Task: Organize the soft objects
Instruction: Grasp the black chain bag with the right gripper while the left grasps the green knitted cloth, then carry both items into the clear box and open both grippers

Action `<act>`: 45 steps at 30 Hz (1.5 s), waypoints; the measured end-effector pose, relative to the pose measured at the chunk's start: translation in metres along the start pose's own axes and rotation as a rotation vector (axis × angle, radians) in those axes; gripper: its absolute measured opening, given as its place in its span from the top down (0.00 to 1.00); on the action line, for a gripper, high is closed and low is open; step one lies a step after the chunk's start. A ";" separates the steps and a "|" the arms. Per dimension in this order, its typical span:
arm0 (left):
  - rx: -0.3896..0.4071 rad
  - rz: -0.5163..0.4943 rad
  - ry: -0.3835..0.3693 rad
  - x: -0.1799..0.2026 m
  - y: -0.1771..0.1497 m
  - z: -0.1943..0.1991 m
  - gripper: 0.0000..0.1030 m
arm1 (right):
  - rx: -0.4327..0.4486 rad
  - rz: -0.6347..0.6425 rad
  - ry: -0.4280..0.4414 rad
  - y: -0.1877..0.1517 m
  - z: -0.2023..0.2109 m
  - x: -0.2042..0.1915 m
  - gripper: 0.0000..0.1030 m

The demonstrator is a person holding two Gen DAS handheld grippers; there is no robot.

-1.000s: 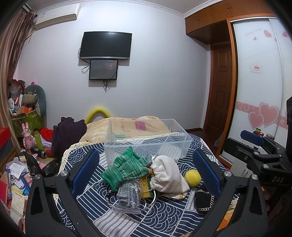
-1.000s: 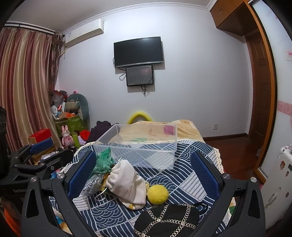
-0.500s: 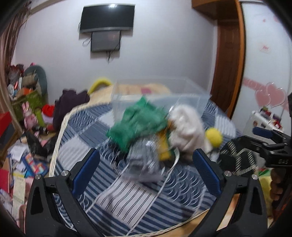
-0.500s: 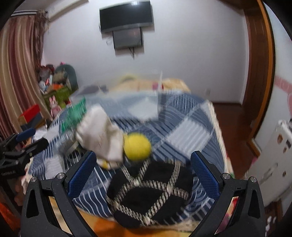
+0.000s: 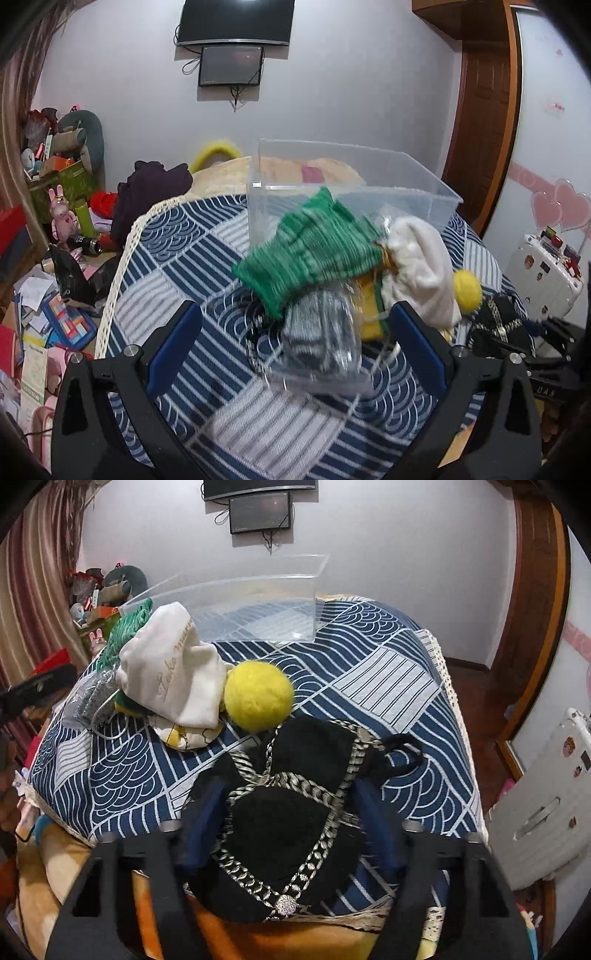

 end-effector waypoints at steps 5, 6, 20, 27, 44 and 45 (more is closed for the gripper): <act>-0.011 0.031 -0.016 -0.010 0.020 -0.023 0.00 | 0.020 -0.014 -0.003 0.001 0.007 0.007 0.79; -0.013 0.039 -0.019 -0.012 0.024 -0.028 0.00 | 0.025 -0.018 -0.002 0.002 0.006 0.007 0.80; -0.063 0.062 -0.110 -0.008 0.025 -0.062 0.46 | 0.187 -0.073 -0.028 0.045 0.034 0.016 0.82; -0.072 0.029 -0.117 -0.007 0.021 -0.046 0.90 | 0.246 -0.059 0.002 0.072 0.032 0.003 0.82; 0.148 -0.024 -0.104 0.005 0.110 0.004 0.92 | 0.358 -0.024 0.054 0.143 0.028 -0.018 0.81; 0.151 -0.025 -0.101 0.005 0.114 0.001 0.92 | 0.364 -0.026 0.051 0.147 0.026 -0.019 0.81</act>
Point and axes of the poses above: each gripper's, at about its wrist camera, not at the fingertips, and z roughly against the way its jaws point, x to its right, y to its top, the point moved 6 cm from there along -z, roughly the way its jaws point, and after that the axes turned 6 degrees about -y, right-handed, at the moved point
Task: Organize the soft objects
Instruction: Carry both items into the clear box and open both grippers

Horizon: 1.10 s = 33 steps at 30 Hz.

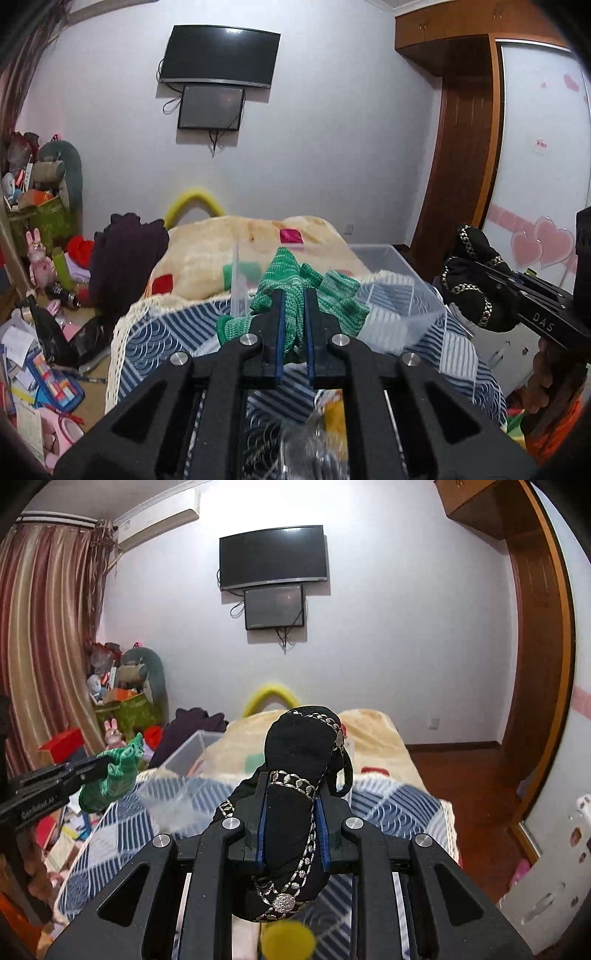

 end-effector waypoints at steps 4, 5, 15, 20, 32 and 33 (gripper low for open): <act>-0.009 0.001 0.004 -0.002 0.008 -0.023 0.92 | 0.004 -0.005 0.000 0.011 -0.016 -0.003 0.81; -0.017 0.001 0.009 -0.002 0.009 -0.030 0.92 | 0.002 -0.001 -0.005 0.012 -0.021 -0.005 0.81; -0.147 -0.047 0.024 -0.004 -0.003 -0.098 0.92 | -0.139 0.061 -0.018 -0.006 -0.075 -0.015 0.81; -0.223 -0.053 0.000 -0.001 -0.014 -0.122 0.92 | -0.232 0.081 -0.004 -0.020 -0.094 -0.015 0.75; -0.226 -0.022 -0.027 0.002 -0.010 -0.105 0.59 | -0.239 0.082 0.014 -0.013 -0.084 -0.005 0.41; -0.211 -0.027 -0.024 0.004 -0.007 -0.099 0.53 | -0.227 0.080 0.019 -0.011 -0.078 -0.004 0.39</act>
Point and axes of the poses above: each gripper's, at about its wrist camera, not at the fingertips, and z roughly against the way its jaws point, x to its right, y to its top, the point moved 6 cm from there along -z, roughly the way its jaws point, and after that the axes turned 6 degrees about -y, right-handed, at the moved point
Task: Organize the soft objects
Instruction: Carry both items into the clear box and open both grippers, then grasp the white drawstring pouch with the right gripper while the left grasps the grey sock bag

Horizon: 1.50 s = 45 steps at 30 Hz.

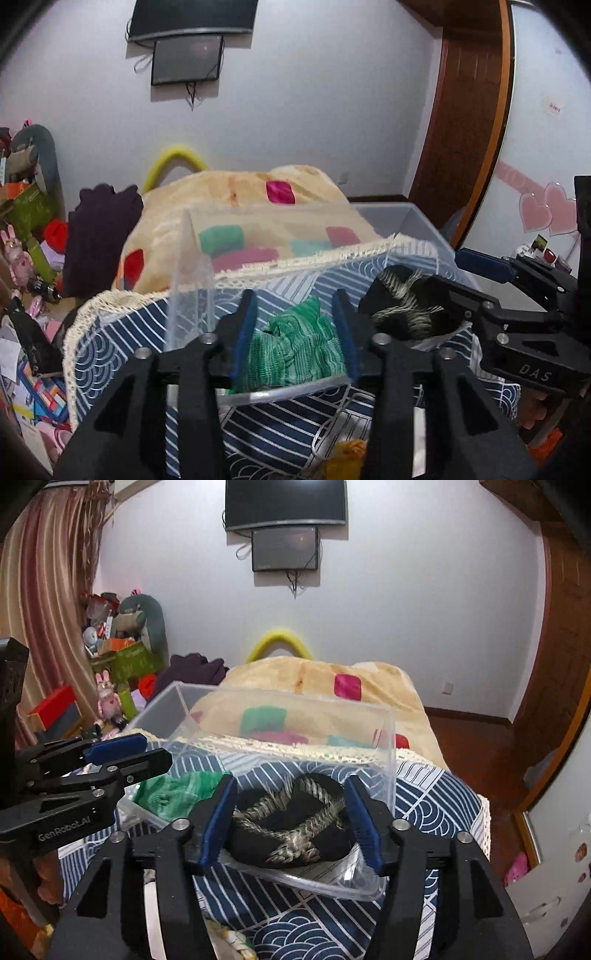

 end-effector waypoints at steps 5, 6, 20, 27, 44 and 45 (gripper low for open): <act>0.069 -0.004 0.037 0.003 0.004 0.033 0.20 | 0.061 -0.003 -0.007 0.009 0.020 -0.001 0.30; 0.081 -0.001 0.049 0.003 0.003 0.040 0.10 | 0.068 -0.006 -0.005 0.010 0.022 -0.001 0.28; 0.075 0.001 0.096 0.007 -0.064 0.087 0.01 | 0.137 -0.026 0.051 -0.024 0.079 -0.007 0.21; 0.002 0.015 0.091 0.004 -0.108 0.079 0.01 | 0.079 -0.023 0.076 -0.053 0.063 -0.023 0.21; -0.109 0.020 -0.060 0.020 -0.163 0.053 0.51 | -0.087 0.003 0.210 -0.094 0.020 -0.062 0.66; -0.105 0.015 -0.057 0.020 -0.165 0.054 0.55 | -0.087 0.009 0.207 -0.094 0.020 -0.062 0.70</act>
Point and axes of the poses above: each gripper's, at about its wrist camera, not at the fingertips, and z roughly against the way its jaws point, x to its right, y to its top, the point moved 6 cm from there along -z, roughly the way its jaws point, and after that the axes turned 6 degrees about -y, right-handed, at the moved point
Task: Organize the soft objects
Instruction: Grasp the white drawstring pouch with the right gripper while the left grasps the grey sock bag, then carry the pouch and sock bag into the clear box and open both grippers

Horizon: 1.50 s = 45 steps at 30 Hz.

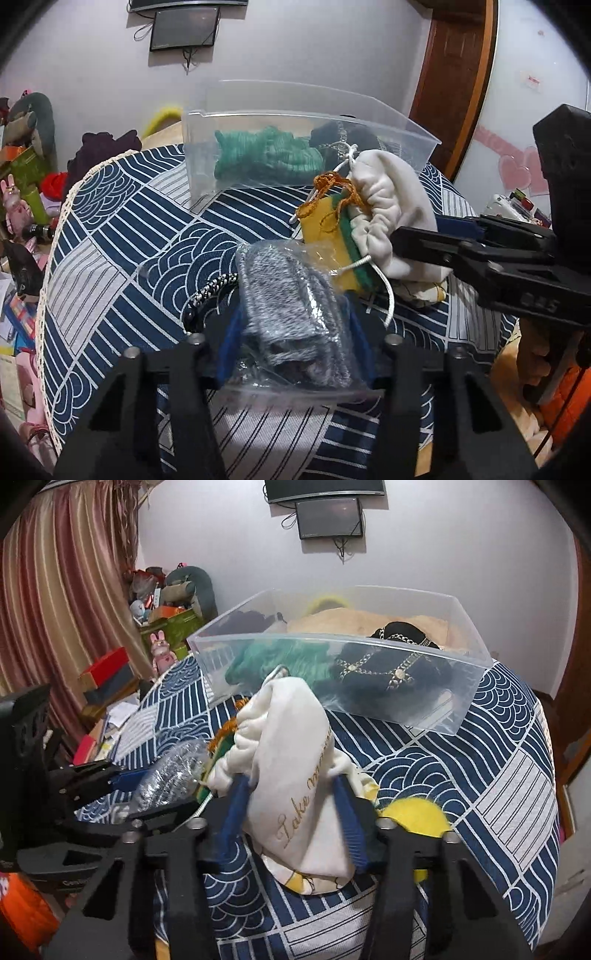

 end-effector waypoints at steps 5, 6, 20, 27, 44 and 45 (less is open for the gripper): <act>0.028 -0.002 0.014 0.003 -0.004 0.011 0.62 | 0.004 0.020 -0.013 -0.004 0.001 -0.001 0.90; 0.035 0.001 0.017 0.001 -0.003 0.013 0.62 | 0.012 0.023 -0.016 -0.002 0.004 -0.001 0.91; 0.191 -0.010 0.040 -0.005 0.056 0.054 0.63 | 0.198 -0.008 -0.074 0.028 0.059 0.017 0.93; 0.252 -0.020 0.045 -0.006 0.101 0.059 0.63 | 0.275 -0.014 -0.101 0.055 0.075 0.023 0.93; 0.244 0.024 0.097 -0.023 0.162 0.008 0.63 | 0.293 -0.013 -0.170 0.104 0.050 0.035 0.93; 0.237 0.021 0.100 -0.023 0.164 0.003 0.63 | 0.282 -0.009 -0.175 0.104 0.045 0.035 0.93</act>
Point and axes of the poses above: each gripper's, at about its wrist camera, not at the fingertips, and z roughly against the way its jaws point, x to its right, y to its top, the point moved 6 cm from there along -z, roughly the way its jaws point, and after that the axes turned 6 degrees about -y, right-handed, at the moved point
